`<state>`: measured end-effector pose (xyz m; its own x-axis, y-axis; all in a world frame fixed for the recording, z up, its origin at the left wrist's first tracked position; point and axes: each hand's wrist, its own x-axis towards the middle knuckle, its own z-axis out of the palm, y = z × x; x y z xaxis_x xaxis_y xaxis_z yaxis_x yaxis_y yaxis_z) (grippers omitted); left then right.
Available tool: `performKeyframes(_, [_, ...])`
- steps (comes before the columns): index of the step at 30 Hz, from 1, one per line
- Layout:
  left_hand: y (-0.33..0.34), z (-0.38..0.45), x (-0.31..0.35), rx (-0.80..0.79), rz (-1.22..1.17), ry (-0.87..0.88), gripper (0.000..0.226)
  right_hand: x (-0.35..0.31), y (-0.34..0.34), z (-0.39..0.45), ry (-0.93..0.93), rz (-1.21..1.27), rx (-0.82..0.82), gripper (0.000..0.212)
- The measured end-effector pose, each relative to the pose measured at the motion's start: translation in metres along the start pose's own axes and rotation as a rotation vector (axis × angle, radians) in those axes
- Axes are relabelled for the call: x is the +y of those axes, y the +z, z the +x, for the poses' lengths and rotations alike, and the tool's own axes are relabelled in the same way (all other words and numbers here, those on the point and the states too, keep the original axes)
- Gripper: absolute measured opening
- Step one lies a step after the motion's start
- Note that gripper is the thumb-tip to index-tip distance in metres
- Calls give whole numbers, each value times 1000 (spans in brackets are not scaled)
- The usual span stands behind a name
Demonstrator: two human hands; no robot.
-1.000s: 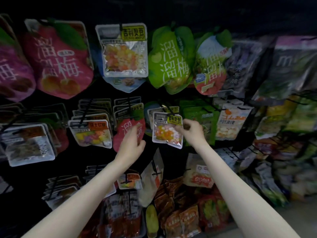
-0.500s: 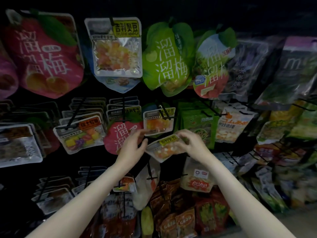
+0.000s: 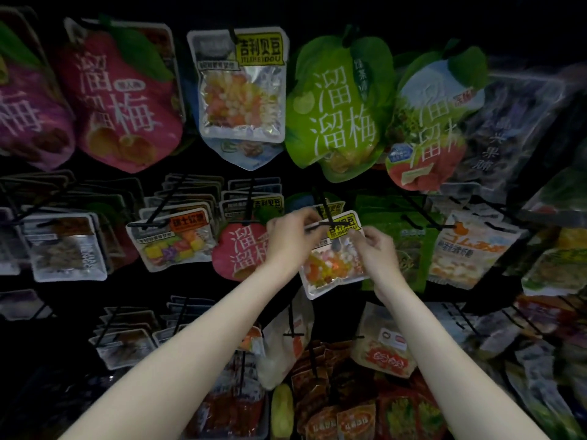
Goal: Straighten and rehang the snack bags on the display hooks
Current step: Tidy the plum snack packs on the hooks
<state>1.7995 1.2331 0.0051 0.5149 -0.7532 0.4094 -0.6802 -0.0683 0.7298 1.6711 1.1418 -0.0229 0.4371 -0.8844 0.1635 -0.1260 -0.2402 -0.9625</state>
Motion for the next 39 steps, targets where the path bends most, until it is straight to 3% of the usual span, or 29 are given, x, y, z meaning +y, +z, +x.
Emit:
performKeyframes(7, [-4, 6, -1, -107, -282, -132, 11, 2, 4, 2, 52, 41, 23, 27])
performKeyframes(13, [-4, 8, -8, -94, -273, -210, 11, 4, 7, 5, 81, 43, 24, 36])
performKeyframes(19, [-1, 4, -8, -57, -187, -174, 17, 3, 5, 0, 56, 74, 4, 10])
performKeyframes(23, [1, 4, -5, -43, -220, -159, 10, 3, 1, 1, 51, 129, -22, 20])
performKeyframes(27, [-9, -9, -13, -131, -264, -10, 7, 1, -9, -4, -17, 163, -120, 18])
performKeyframes(32, [-22, -27, -30, -198, -146, 55, 6, -8, -12, 1, -44, 246, 3, 27])
performKeyframes(36, [-32, -27, -28, -119, -184, -17, 9, -24, -1, 3, -81, 229, -163, 22])
performKeyframes(39, [-30, -24, -24, -94, -154, -16, 11, -22, 7, -2, 16, 322, -242, 27])
